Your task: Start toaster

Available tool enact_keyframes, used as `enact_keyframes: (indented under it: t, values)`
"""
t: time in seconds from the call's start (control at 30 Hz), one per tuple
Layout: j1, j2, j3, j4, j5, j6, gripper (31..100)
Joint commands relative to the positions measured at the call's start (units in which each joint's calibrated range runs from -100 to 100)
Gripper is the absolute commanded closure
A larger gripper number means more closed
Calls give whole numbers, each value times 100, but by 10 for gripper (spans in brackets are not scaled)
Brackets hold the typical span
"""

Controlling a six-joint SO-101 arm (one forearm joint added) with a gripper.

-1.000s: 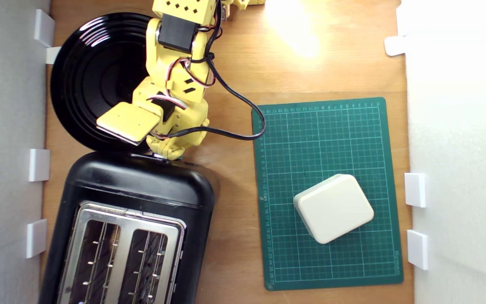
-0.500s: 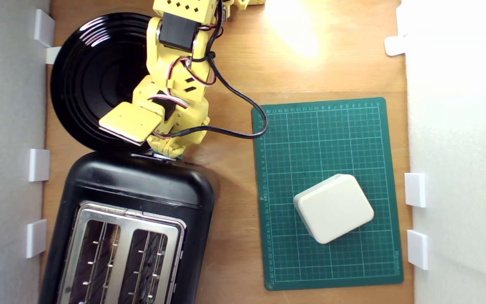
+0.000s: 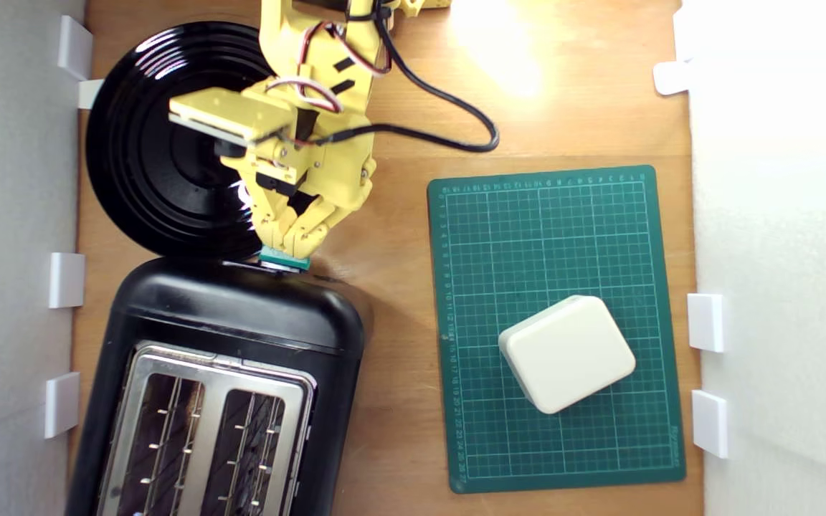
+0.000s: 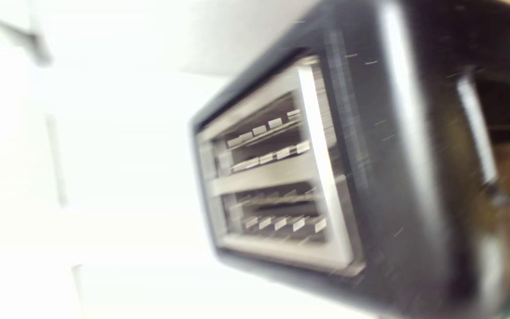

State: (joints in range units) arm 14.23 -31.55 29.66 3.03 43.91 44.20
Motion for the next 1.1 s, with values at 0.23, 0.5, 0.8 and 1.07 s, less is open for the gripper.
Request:
enact_keyframes:
  t: [0.23,0.5,0.8,1.07]
  values:
    - [-550,-3564,1864,-228,-10,-40,988]
    - [-733,-6120,4372,-388,-19,-480,989]
    - [-820,-6728,5808,-744,-2,-1072,989]
    - [-749,-6786,6898,-998,-2,-1355,989]
